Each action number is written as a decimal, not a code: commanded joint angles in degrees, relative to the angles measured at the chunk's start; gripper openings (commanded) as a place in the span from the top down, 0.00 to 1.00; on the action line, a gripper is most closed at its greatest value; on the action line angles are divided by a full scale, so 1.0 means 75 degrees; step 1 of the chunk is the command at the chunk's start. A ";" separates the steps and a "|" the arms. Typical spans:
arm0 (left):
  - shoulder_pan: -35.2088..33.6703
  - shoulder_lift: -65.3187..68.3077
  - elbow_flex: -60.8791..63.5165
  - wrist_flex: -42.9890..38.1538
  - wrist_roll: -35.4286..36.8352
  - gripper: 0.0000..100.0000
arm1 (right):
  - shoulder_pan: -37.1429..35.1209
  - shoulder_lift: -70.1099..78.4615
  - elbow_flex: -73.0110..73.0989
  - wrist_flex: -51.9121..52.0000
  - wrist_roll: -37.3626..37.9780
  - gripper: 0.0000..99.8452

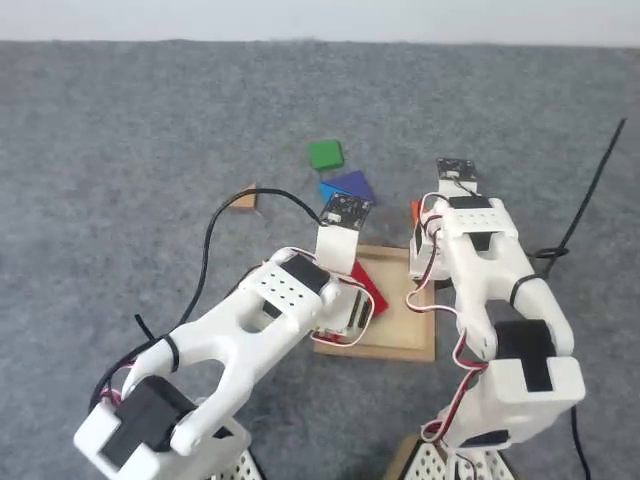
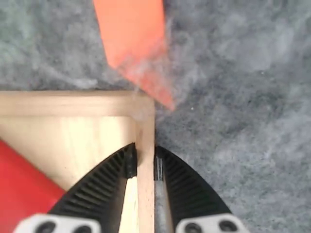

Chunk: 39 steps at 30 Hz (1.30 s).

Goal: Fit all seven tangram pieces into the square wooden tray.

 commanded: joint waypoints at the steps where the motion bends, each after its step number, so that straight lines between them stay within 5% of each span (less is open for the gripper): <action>1: -0.0141 -0.0047 -0.0111 0.0305 -0.0023 0.77 | -0.0076 0.0076 -0.0281 -0.0041 -0.0082 0.99; 9: -0.1840 -0.0047 -0.1119 0.1055 -0.0070 0.77 | -0.0088 0.0076 -0.0281 -0.0041 -0.0070 0.99; 20: -0.2239 -0.1618 -0.0838 0.1418 -0.0750 0.78 | 0.0006 -0.0451 -0.0445 0.0346 0.0375 0.99; 29: -0.3317 -0.5673 0.2081 -0.0316 -0.1231 0.77 | 0.0018 -0.1577 -0.0481 0.0697 0.0656 0.80; 34: -0.2637 -0.5896 0.2678 -0.0797 -0.1196 0.78 | -0.0018 -0.2092 -0.0445 0.1014 0.0692 0.78; 39: -0.3927 -0.5837 0.2315 -0.0703 -0.1055 0.78 | -0.1201 -0.2210 -0.0481 0.1436 0.0539 0.78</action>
